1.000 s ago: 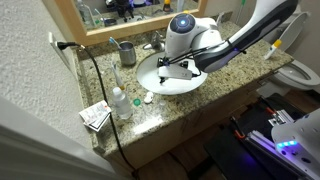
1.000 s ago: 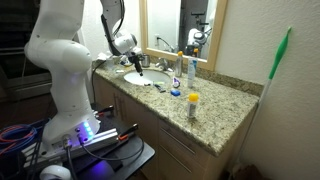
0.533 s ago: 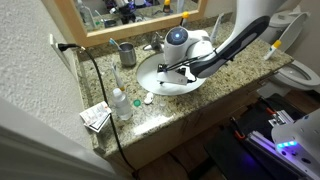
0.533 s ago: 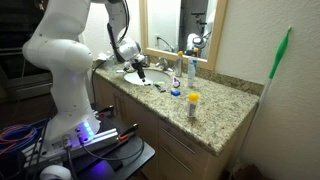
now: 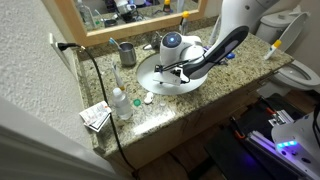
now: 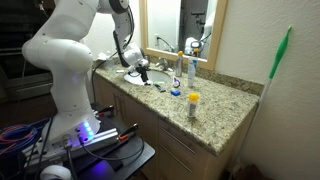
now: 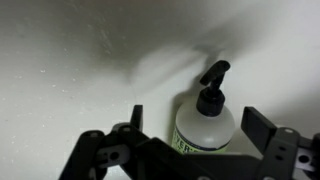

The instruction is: Remove the pump bottle from the sink and place it on the right side of the countertop

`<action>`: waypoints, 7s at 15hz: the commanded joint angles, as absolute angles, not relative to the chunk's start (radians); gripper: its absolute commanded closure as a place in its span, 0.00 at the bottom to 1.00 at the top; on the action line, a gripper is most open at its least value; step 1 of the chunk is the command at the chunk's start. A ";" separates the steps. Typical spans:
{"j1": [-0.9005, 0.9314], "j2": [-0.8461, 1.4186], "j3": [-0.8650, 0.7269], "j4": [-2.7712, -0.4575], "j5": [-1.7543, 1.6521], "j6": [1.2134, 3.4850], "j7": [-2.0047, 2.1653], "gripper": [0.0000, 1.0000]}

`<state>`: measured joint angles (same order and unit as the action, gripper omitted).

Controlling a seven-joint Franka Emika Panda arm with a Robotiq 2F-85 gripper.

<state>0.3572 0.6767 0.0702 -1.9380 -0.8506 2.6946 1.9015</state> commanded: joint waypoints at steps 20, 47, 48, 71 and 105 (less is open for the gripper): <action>0.422 0.842 -0.037 -1.771 -0.814 2.753 1.849 0.52; -0.373 0.252 0.760 -2.234 0.403 2.542 0.717 0.92; -0.445 0.245 0.807 -2.227 0.492 2.487 0.638 0.92; -0.145 0.122 -0.008 -2.096 1.157 1.995 0.559 0.92; -0.122 0.406 -0.135 -2.045 1.708 2.136 0.658 0.92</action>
<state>-0.1337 0.3780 -0.1413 -2.0748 1.6866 2.0864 0.6472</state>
